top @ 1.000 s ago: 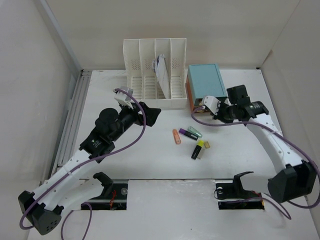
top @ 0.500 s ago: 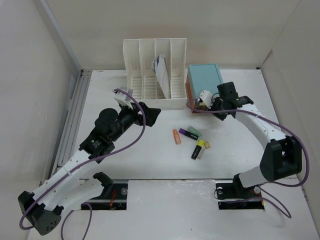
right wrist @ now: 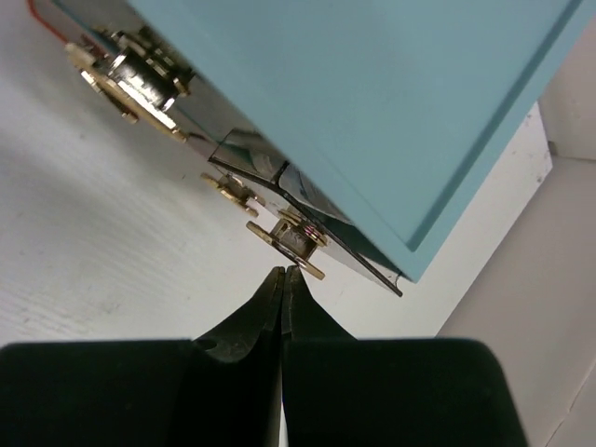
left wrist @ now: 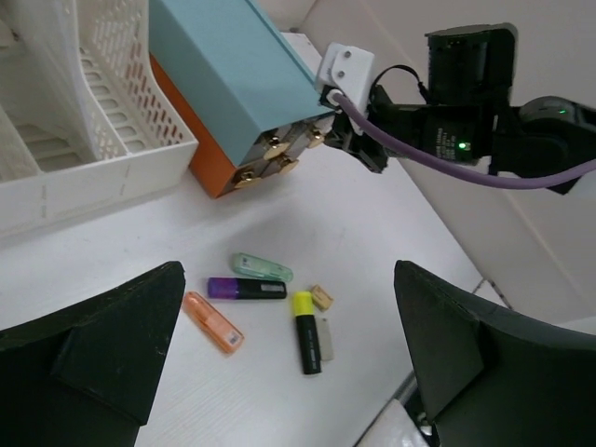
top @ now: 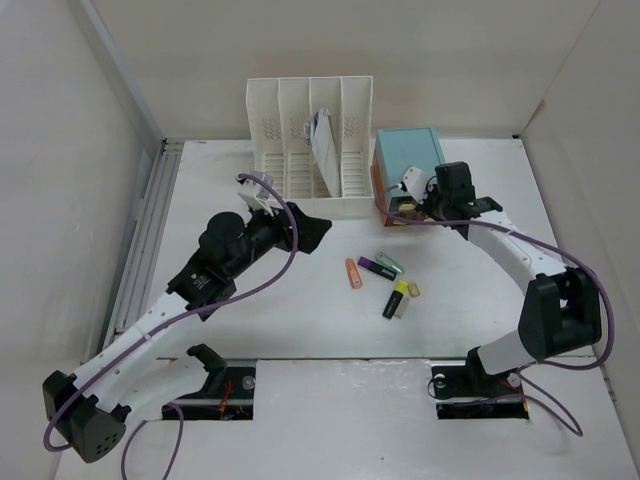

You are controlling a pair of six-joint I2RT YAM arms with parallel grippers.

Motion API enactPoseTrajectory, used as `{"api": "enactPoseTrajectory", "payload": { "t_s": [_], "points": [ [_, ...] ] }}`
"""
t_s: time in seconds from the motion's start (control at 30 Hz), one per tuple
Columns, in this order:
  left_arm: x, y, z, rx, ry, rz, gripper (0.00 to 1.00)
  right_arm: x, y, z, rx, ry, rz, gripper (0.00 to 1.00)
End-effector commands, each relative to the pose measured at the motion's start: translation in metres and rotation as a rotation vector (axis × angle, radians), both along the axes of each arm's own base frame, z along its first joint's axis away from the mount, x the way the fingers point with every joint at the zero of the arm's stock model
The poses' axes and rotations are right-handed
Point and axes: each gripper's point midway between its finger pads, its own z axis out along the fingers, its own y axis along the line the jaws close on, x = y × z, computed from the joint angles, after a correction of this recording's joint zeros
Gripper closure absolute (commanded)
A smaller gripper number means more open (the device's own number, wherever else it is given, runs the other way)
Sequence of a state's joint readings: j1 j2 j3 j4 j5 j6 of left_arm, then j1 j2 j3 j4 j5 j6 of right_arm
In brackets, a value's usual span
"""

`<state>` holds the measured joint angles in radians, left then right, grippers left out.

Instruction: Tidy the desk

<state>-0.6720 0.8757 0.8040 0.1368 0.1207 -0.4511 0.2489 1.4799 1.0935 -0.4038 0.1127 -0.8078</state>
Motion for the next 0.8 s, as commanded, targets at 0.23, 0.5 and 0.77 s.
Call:
{"api": "enactPoseTrajectory", "payload": {
  "t_s": [0.23,0.5,0.77],
  "points": [
    [-0.014,-0.034,0.010,-0.290,0.128,-0.149,0.06,0.027,-0.007,0.027,-0.015,-0.282,-0.020,1.00],
    [-0.006,-0.052,-0.003,-0.337,0.161,-0.162,0.07,0.018,-0.011,0.030,-0.062,-0.442,0.040,1.00],
    [-0.003,-0.057,-0.016,-0.324,0.178,-0.167,0.07,0.020,-0.004,0.032,-0.040,-0.498,0.069,1.00]
  ]
}}
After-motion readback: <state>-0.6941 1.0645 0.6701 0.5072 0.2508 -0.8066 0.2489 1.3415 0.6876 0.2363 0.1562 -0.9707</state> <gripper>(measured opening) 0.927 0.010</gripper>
